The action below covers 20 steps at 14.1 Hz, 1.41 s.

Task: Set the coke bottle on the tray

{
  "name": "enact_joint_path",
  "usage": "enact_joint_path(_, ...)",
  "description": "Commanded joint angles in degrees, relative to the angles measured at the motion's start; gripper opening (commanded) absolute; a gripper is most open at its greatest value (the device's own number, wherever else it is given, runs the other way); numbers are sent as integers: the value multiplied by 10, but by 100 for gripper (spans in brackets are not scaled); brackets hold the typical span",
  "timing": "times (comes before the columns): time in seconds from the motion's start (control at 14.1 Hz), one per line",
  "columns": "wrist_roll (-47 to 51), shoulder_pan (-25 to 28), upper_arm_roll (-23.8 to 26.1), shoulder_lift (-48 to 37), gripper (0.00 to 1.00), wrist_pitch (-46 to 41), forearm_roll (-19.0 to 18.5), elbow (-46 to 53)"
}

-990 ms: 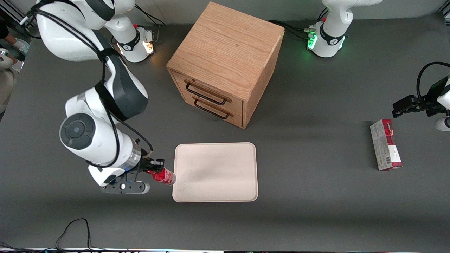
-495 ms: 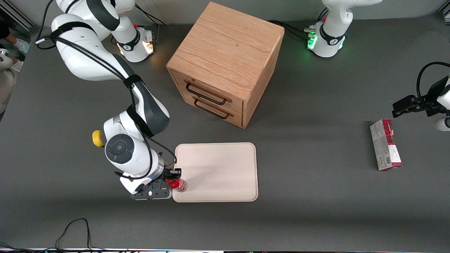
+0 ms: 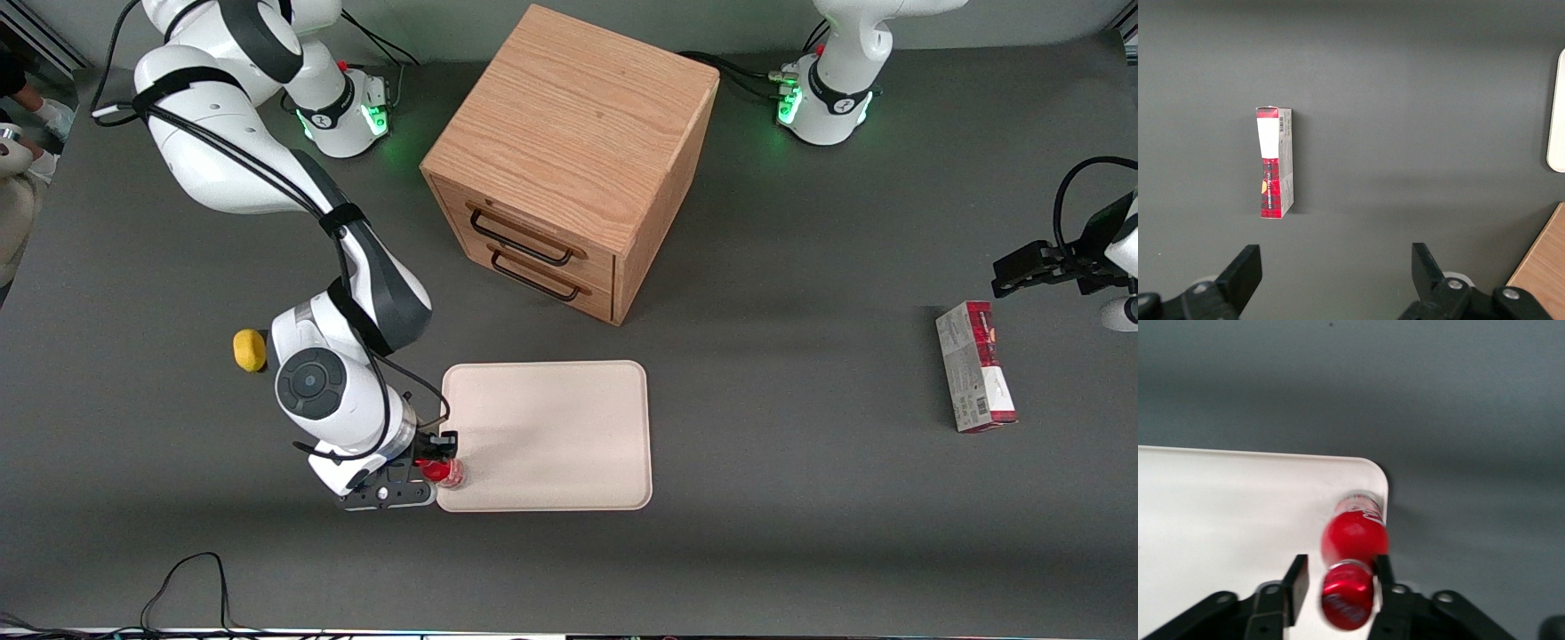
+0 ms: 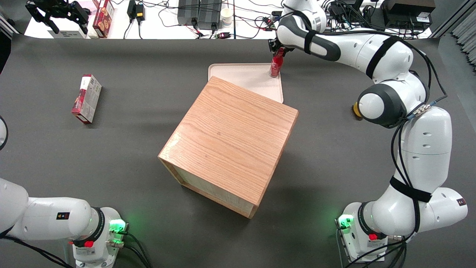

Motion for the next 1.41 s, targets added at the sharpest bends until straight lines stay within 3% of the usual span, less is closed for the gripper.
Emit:
enact_joint_path(0.0,20,4,-4,-9,100,35,-11,-24)
enact_joint_path(0.35,10,6,-16,-46,100,26,-22,-39)
enact_joint_path(0.49,5,11,-49,-135,100,20,-8,-125)
enact_joint_path(0.71,-18,28,-115,-235,100,-29,75,-193)
enact_joint_path(0.99,-134,31,-211,-377,100,-153,175,-253)
enact_joint_path(1.2,-192,31,-273,-479,100,-228,185,-306)
enact_joint_path(1.34,-194,31,-288,-544,100,-249,184,-345)
